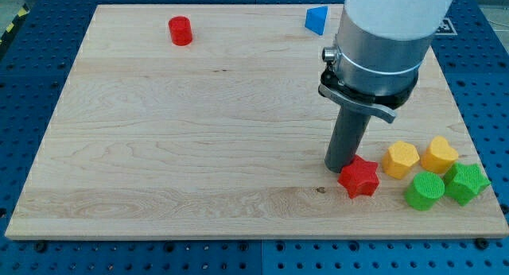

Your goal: Push the red star left to the green circle

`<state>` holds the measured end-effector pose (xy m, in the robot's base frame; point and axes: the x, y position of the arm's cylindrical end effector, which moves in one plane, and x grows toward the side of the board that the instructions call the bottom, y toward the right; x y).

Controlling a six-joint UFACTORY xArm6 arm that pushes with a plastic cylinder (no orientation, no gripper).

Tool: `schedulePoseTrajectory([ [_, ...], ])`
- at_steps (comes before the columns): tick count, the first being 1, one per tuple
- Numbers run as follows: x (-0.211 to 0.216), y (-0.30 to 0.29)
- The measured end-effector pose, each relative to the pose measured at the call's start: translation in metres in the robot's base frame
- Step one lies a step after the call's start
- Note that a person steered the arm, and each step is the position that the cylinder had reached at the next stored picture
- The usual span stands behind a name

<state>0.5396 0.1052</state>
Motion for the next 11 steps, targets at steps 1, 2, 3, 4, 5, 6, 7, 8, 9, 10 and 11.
schedulePoseTrajectory([
  [1, 0.003, 0.002],
  [2, 0.009, -0.002],
  [3, 0.01, -0.004],
  [4, 0.026, 0.004],
  [5, 0.032, 0.01],
  [6, 0.036, 0.016],
  [7, 0.039, 0.013],
  [8, 0.057, -0.001],
  [9, 0.07, 0.008],
  [10, 0.07, 0.02],
  [11, 0.07, 0.024],
])
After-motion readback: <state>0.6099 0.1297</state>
